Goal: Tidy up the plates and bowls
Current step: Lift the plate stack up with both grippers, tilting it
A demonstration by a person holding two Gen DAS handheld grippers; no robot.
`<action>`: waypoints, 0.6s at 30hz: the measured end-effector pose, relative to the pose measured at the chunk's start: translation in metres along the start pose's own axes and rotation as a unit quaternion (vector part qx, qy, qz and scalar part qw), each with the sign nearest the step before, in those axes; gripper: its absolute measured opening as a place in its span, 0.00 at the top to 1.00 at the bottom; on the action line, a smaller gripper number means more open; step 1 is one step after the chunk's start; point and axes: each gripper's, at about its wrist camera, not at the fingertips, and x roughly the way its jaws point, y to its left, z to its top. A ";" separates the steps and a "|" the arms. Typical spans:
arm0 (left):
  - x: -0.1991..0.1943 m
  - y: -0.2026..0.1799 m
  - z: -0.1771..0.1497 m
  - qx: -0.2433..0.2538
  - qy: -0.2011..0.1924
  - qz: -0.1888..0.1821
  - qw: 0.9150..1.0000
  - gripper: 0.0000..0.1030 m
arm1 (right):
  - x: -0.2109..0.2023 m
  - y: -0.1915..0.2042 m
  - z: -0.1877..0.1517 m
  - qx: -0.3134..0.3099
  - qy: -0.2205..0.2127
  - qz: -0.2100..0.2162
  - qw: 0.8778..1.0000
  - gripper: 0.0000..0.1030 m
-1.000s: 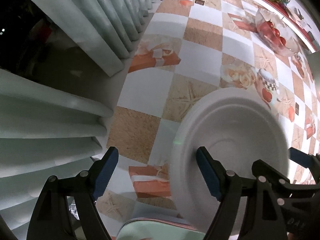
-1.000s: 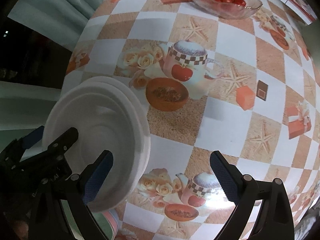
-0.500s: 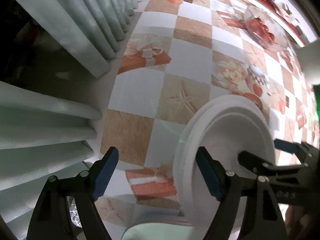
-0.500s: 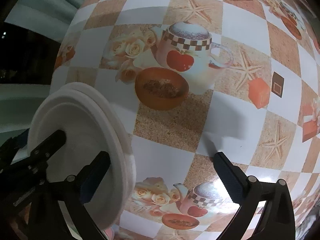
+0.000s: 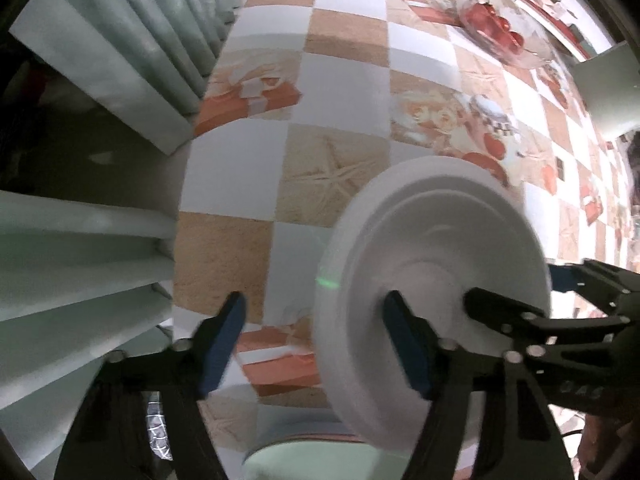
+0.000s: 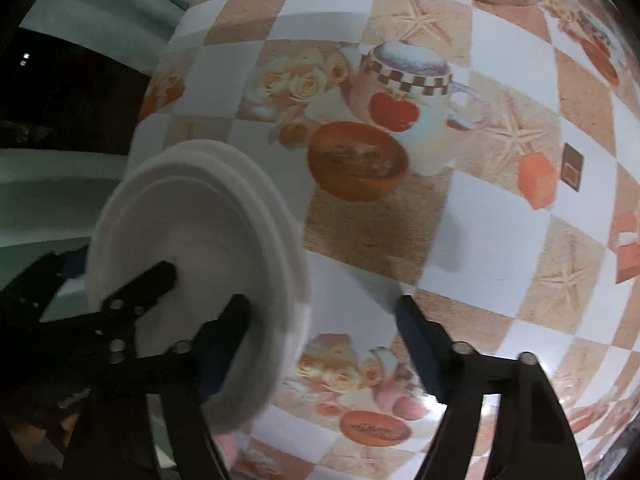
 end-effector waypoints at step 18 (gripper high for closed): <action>-0.036 -0.019 -0.013 -0.015 -0.035 -0.016 0.999 0.71 | -0.034 0.019 -0.014 0.005 -0.023 0.035 0.999 0.71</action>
